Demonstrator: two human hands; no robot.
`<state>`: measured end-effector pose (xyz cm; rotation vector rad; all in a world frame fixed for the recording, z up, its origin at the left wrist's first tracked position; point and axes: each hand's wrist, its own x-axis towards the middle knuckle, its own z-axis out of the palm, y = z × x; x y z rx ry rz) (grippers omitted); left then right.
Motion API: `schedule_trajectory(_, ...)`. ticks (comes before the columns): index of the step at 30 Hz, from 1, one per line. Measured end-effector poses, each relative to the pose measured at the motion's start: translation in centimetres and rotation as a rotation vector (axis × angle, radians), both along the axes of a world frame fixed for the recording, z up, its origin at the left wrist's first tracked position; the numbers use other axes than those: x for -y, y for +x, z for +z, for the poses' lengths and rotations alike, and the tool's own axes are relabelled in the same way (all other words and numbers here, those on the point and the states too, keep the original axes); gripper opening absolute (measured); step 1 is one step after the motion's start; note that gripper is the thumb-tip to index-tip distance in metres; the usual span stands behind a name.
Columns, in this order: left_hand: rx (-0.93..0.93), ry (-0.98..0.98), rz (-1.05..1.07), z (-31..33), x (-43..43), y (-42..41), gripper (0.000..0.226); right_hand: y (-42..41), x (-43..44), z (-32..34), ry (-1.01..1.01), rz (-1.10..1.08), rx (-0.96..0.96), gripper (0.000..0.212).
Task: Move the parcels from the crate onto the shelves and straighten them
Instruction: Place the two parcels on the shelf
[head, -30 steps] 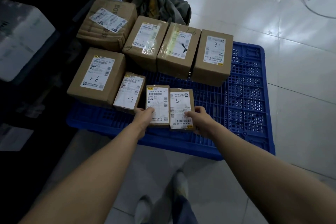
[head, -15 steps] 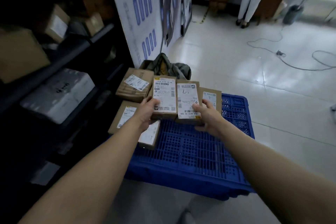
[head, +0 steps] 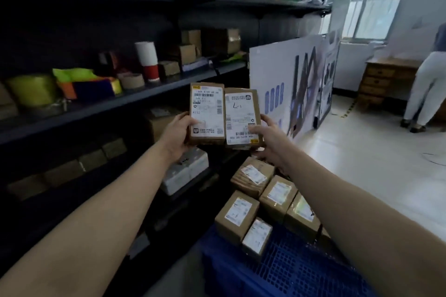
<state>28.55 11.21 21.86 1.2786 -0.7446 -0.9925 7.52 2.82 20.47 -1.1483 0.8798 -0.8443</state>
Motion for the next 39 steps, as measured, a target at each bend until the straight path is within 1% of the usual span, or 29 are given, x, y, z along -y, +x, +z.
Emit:
schedule_trajectory(3, 0.035, -0.006, 0.195, 1.5, -4.6, 3.2, 0.048, 4.9, -0.9, 1.5, -0.042, 0.143, 0.032, 0.068)
schedule_trajectory(6, 0.028, -0.029, 0.425, 1.9, -9.9, 4.6, 0.046, 9.0, -3.0, 2.4, -0.053, 0.319, 0.053, 0.066)
schedule_trajectory(11, 0.025, -0.049, 0.799, 0.8, -20.8, 3.4, 0.035, 14.4, -8.5, 1.9, -0.103, 0.629, -0.023, 0.067)
schedule_trajectory(14, 0.010, -0.030, 1.018, -0.7, -29.0, 1.4, 0.034, 16.7, -14.1, 1.5, -0.114, 0.798, -0.071, 0.068)
schedule_trajectory(17, -0.043, -0.011, 1.240, -1.6, -37.9, -1.1, 0.038, 18.5, -21.4, 1.0, -0.109, 0.984, -0.089, 0.069)
schedule_trajectory(19, -0.074, -0.031, 1.372, -1.8, -43.8, -3.2, 0.043, 19.2, -26.8, 1.0, -0.125, 1.107, -0.089, 0.069)
schedule_trajectory(25, -0.101, -0.064, 1.700, -2.0, -58.6, -10.6, 0.036, 20.0, -43.4, 1.8, -0.146, 1.456, -0.079, 0.071)
schedule_trajectory(29, -0.133, -0.042, 1.919, -3.0, -69.6, -17.7, 0.038, 17.6, -57.4, 1.3, -0.190, 1.678, -0.077, 0.068)
schedule_trajectory(33, -0.143, -0.022, 2.090, -4.1, -79.1, -24.5, 0.035, 14.0, -70.0, 0.0, -0.234, 1.866, -0.077, 0.067)
schedule_trajectory(37, -0.179, -0.047, 2.233, -5.3, -86.0, -30.4, 0.031, 10.5, -80.5, -1.0, -0.269, 2.023, -0.090, 0.066)
schedule_trajectory(39, -0.213, -0.051, 2.324, -6.0, -88.8, -33.1, 0.032, 9.0, -84.9, -1.6, -0.275, 2.078, -0.112, 0.067)
